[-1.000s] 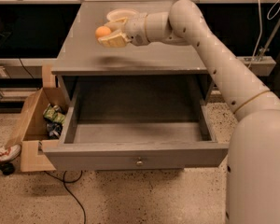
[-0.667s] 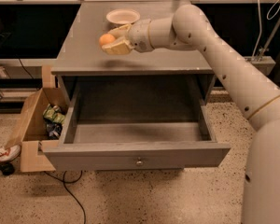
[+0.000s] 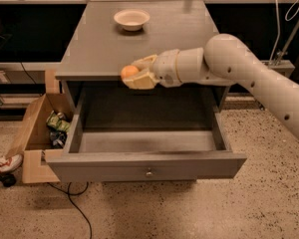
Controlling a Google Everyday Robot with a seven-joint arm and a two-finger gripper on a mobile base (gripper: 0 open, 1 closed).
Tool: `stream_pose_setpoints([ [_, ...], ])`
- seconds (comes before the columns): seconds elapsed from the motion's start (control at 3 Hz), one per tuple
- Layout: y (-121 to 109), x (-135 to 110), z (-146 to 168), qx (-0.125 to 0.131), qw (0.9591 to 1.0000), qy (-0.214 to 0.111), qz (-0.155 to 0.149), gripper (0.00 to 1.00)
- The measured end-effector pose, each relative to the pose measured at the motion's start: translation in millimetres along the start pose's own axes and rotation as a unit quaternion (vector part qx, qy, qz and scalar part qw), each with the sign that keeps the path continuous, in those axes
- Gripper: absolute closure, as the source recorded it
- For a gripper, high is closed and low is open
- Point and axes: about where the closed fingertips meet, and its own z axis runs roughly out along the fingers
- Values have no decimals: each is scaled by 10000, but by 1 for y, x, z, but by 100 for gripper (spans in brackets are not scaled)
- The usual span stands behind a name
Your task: Place orange into top drawer
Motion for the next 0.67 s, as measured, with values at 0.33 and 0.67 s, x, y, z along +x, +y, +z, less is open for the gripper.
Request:
stream_pose_setpoints([
  [0.33, 49, 54, 2, -353, 9972, 434, 490, 100],
  [0.67, 72, 86, 9, -514, 9940, 655, 705, 100],
])
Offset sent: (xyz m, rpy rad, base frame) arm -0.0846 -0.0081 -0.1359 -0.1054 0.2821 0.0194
